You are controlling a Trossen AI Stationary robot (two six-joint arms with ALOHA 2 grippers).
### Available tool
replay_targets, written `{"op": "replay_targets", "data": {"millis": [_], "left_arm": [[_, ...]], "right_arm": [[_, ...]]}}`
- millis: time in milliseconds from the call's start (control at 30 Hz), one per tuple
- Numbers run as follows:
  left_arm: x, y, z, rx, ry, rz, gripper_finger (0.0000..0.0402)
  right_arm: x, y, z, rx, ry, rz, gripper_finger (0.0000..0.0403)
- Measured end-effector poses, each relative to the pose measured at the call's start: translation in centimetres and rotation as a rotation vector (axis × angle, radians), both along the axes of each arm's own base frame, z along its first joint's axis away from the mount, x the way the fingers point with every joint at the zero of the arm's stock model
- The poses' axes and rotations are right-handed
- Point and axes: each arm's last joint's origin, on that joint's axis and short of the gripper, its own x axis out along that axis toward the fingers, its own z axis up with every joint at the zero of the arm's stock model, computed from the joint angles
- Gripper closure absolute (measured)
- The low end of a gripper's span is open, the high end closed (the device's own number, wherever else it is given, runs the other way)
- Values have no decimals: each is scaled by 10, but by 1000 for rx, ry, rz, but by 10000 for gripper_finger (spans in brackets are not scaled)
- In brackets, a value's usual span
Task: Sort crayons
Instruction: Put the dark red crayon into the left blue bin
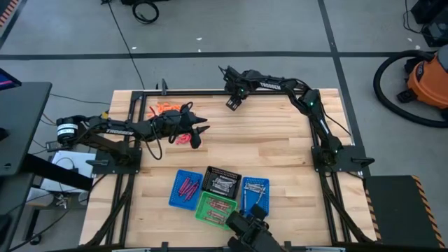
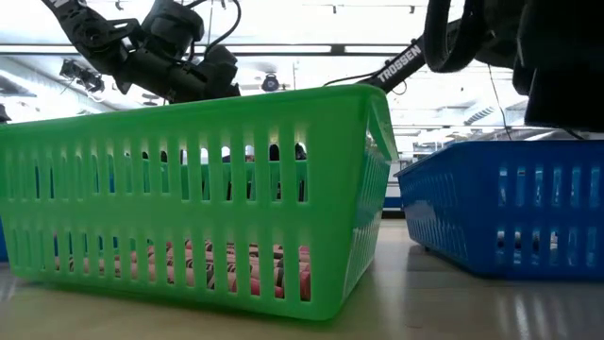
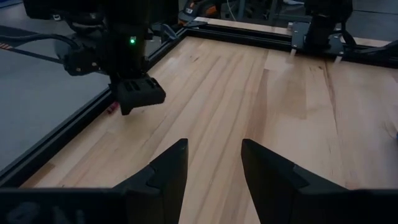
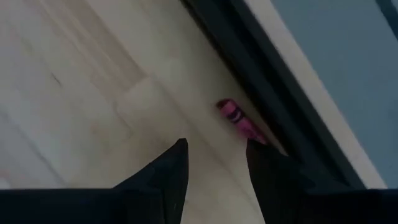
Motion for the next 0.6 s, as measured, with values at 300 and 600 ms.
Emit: {"op": "replay_targets", "data": {"millis": [300,600], "left_arm": [[0,0,0,-4,0,1,239],[0,0,0,-4,-2,1,239]], "right_arm": [[-2,12,-3,121,30,39,234],[18,45,6,-46,164,177,238]]}}
